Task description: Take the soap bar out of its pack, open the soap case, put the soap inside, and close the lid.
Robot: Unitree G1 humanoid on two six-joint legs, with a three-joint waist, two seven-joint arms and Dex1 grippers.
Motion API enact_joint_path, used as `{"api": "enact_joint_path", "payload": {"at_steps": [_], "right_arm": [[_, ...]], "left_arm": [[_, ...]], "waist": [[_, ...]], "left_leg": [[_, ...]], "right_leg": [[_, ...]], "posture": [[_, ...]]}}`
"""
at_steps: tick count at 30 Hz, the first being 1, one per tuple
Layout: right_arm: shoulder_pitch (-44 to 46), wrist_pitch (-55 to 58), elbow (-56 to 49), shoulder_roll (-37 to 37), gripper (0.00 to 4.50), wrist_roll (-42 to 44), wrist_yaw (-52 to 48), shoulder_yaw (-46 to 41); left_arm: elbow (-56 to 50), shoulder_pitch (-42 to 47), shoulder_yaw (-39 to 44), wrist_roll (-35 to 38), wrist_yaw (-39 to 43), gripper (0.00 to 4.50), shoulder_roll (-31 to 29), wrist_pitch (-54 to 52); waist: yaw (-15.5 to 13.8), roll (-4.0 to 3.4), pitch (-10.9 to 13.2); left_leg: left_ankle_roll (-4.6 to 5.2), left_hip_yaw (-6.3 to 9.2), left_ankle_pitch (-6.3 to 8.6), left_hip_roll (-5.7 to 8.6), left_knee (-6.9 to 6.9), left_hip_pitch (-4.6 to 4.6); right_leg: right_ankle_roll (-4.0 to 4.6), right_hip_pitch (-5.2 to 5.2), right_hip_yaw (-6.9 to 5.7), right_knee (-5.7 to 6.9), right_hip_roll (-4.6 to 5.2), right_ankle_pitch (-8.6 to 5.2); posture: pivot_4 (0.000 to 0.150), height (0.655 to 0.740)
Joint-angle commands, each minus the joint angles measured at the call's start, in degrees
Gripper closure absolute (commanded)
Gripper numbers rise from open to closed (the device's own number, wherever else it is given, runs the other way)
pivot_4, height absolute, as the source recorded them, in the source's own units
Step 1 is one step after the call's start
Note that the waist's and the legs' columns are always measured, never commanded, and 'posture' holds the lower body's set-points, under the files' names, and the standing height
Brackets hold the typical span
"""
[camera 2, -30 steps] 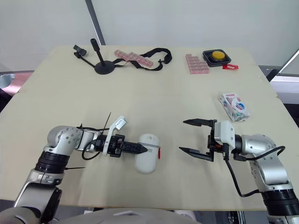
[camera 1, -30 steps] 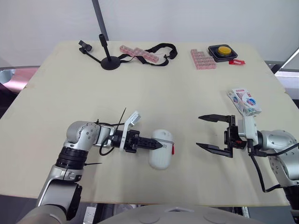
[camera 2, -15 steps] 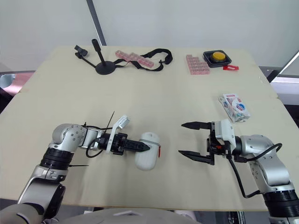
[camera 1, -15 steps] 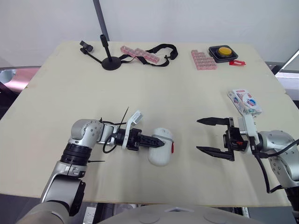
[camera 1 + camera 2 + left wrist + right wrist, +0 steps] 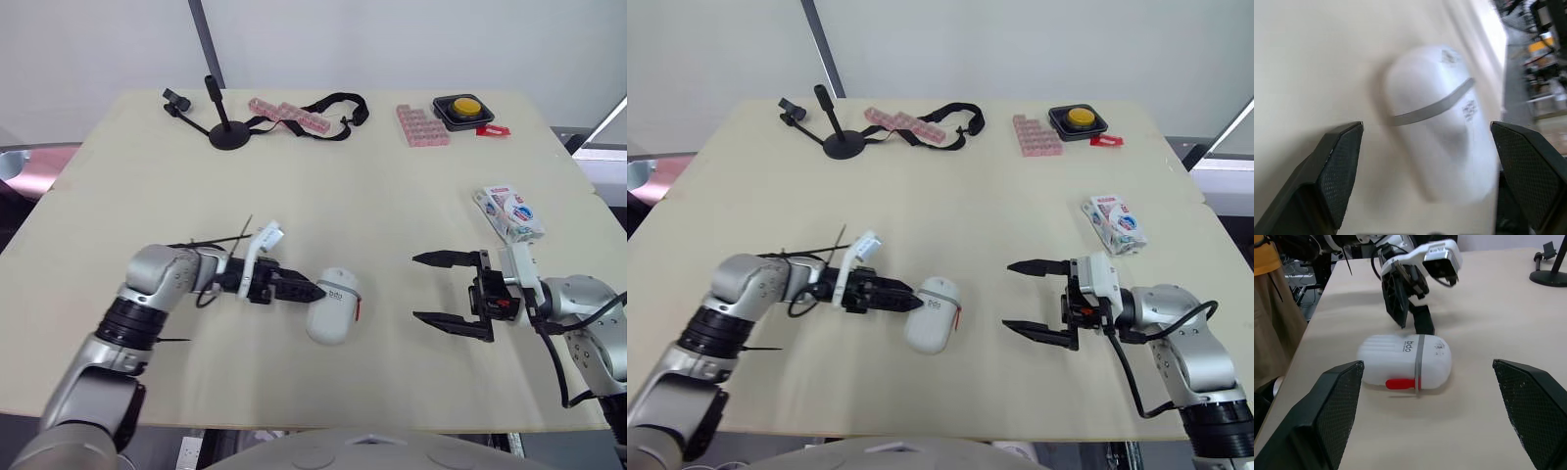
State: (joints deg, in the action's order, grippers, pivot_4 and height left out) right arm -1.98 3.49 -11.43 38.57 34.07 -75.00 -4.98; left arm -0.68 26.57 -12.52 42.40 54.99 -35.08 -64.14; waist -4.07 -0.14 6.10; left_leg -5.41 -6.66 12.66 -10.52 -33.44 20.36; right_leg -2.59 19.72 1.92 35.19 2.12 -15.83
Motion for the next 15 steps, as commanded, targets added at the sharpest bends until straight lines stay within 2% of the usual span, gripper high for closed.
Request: {"api": "enact_joint_path", "payload": {"at_steps": [1, 3, 7, 12, 15], "right_arm": [[0.0, -1.4, 1.8, 1.2, 0.00, -0.8, 0.3, -2.8], [-0.4, -2.5, 4.0, 1.0, 0.00, -2.7, 2.1, -3.7], [-1.9, -5.8, 7.2, -1.9, 0.00, -5.4, 7.1, -5.1], [-5.6, -11.7, 9.6, -8.5, 0.00, -8.2, 14.8, -6.6], [-7.0, -14.6, 10.2, -11.2, 0.00, -9.9, 18.2, -7.0]], "left_arm": [[-0.7, -1.5, 0.1, -5.9, 5.9, 0.04, -5.6, 10.6], [-0.7, -3.7, 1.8, -9.3, 8.5, 0.04, -6.4, 21.3], [0.8, -7.2, 6.9, -14.6, 4.2, 0.04, -2.0, 38.5], [-0.8, -15.0, 8.7, -21.6, -4.9, 0.04, 4.2, 50.6], [-1.9, -18.9, 8.3, -24.8, -9.5, 0.04, 6.9, 52.4]], "waist": [[-0.2, 0.01, 0.0], [-0.4, -0.01, 0.0], [-1.2, -0.05, 0.1], [-1.3, -0.04, 0.1], [-0.5, -0.03, 0.1]], "left_leg": [[-0.02, 0.03, 0.01, -0.01, -0.02, 0.21], [-0.05, 0.08, 0.07, -0.03, -0.11, 0.55], [0.06, 0.32, 0.31, -0.05, -0.67, 1.09], [0.07, 0.73, 0.37, -0.09, -1.11, 1.27], [0.06, 0.77, 0.37, -0.10, -1.11, 1.22]], "right_leg": [[-0.01, 0.13, -0.04, -0.06, -0.17, 0.01], [-0.08, 0.30, -0.09, -0.07, -0.22, 0.05], [-0.16, 0.44, -0.66, -0.10, -0.19, 0.07], [-0.17, 0.45, -0.96, 0.10, -0.13, 0.07], [-0.18, 0.44, -0.98, 0.17, 0.13, 0.07]], "posture": [[0.150, 0.7400], [0.150, 0.7400], [0.150, 0.7400], [0.150, 0.7400], [0.150, 0.7400]]}}
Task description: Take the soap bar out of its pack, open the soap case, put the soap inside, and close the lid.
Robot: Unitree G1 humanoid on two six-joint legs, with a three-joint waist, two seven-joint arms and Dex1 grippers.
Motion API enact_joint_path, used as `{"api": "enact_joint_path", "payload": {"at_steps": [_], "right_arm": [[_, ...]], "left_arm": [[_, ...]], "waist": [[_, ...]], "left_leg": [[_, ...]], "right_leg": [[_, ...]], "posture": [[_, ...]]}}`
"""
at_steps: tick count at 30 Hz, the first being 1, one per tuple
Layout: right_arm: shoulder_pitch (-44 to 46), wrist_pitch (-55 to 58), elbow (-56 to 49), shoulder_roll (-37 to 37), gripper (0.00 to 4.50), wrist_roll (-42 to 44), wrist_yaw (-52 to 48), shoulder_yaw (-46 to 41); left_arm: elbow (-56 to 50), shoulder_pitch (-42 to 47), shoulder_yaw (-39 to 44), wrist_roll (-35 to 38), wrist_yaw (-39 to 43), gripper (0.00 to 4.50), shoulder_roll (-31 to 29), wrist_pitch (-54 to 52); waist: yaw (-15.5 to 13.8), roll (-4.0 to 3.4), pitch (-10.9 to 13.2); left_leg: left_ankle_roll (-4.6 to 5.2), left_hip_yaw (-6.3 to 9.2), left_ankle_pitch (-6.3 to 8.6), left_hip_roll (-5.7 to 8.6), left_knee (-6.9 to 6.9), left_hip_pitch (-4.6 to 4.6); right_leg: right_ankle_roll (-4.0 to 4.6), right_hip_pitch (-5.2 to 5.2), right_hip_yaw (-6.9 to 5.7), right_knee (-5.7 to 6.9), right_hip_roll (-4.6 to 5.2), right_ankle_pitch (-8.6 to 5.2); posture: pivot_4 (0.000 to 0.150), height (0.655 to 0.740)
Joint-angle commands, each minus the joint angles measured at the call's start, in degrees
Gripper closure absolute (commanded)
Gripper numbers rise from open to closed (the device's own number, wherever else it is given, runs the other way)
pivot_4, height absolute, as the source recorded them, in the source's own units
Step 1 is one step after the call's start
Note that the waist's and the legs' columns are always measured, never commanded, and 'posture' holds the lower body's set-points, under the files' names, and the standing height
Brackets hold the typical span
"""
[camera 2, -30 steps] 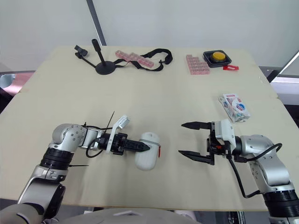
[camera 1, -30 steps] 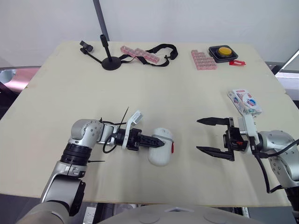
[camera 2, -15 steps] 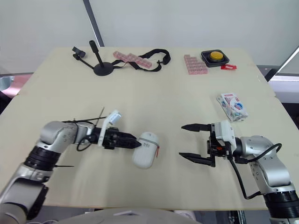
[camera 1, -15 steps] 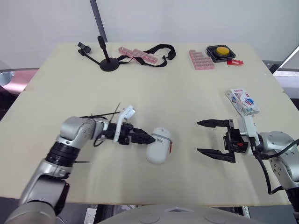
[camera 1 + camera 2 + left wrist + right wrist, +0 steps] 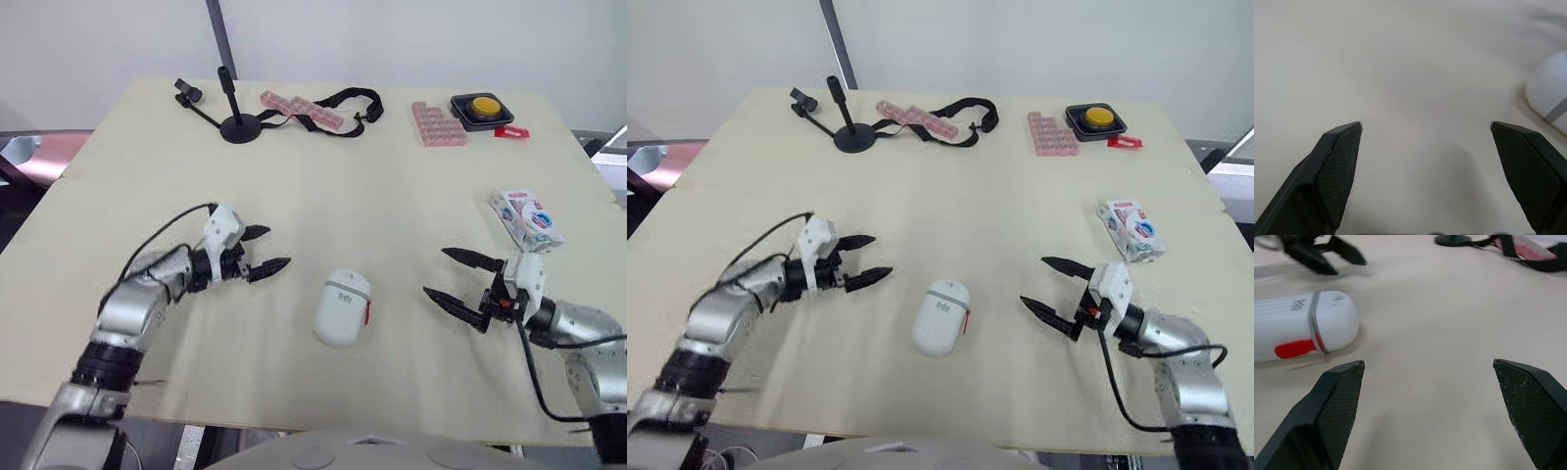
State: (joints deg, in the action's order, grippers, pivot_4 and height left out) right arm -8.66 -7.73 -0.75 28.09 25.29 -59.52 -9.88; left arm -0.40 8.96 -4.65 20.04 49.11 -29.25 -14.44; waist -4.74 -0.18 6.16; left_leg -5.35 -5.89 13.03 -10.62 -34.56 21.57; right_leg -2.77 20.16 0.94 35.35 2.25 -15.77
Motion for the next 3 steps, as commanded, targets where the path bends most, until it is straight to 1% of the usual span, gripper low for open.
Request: {"api": "enact_joint_path", "payload": {"at_steps": [1, 3], "right_arm": [[-0.8, -4.0, -0.3, -1.2, 0.00, -1.4, 3.3, -2.1], [-1.6, -5.3, 0.4, -1.8, 0.00, -2.0, 4.5, -2.2]], "left_arm": [[-2.6, -2.3, 0.3, -4.0, -5.1, 0.04, 1.5, 3.6], [-3.0, -3.8, 0.0, -6.7, -7.8, 0.04, 2.4, 5.0]], "waist": [[0.3, 0.01, 0.0], [0.5, 0.01, 0.0]], "left_leg": [[0.00, 0.06, -0.01, 0.01, -0.03, -0.02], [0.00, 0.13, -0.06, 0.01, -0.05, -0.09]], "right_leg": [[0.00, 0.01, -0.01, -0.02, 0.03, 0.00], [0.00, -0.03, -0.03, 0.00, 0.07, 0.00]], "posture": [[0.150, 0.7400], [0.150, 0.7400]]}}
